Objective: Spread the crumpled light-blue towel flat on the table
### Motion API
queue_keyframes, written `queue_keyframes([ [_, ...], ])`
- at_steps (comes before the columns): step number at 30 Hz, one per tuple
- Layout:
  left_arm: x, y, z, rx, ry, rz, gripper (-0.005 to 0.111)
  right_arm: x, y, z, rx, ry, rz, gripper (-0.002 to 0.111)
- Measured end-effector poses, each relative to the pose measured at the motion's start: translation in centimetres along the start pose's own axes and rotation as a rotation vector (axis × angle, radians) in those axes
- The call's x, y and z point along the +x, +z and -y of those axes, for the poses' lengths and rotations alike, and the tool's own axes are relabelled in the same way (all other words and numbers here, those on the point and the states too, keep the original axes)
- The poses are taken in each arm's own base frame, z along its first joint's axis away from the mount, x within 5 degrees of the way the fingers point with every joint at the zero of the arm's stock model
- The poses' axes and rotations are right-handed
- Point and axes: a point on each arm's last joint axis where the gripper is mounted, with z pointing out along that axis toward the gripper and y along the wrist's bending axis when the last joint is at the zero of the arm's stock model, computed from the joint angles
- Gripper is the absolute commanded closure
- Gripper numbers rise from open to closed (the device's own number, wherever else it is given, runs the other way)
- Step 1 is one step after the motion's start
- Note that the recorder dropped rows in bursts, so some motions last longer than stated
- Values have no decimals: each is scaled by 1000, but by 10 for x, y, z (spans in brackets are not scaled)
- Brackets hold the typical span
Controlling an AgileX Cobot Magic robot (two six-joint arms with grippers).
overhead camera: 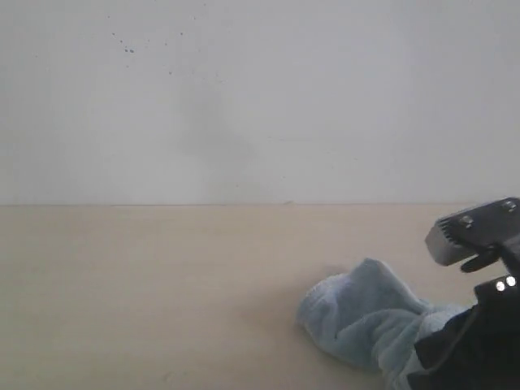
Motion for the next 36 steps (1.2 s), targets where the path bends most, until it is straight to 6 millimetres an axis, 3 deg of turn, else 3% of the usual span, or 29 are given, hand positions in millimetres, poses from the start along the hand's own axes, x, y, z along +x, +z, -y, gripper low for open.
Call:
queue_keyframes([
  [6, 0, 0, 0, 0, 0, 0, 86, -5, -56, -7, -29, 27, 192, 108],
  [9, 0, 0, 0, 0, 0, 0, 86, -3, -74, -9, -38, 37, 235, 108],
  [27, 0, 0, 0, 0, -1, 0, 86, 6, -79, -10, -45, 36, 181, 108],
  [29, 0, 0, 0, 2, -91, 0, 86, 6, -79, -10, -50, 41, 181, 108],
  [33, 0, 0, 1, 12, -512, -5, 86, 5, -79, -12, -74, 50, 183, 108],
  [36, 11, -1, 5, 12, -703, -133, 86, 4, -80, -17, -124, 25, 196, 108],
])
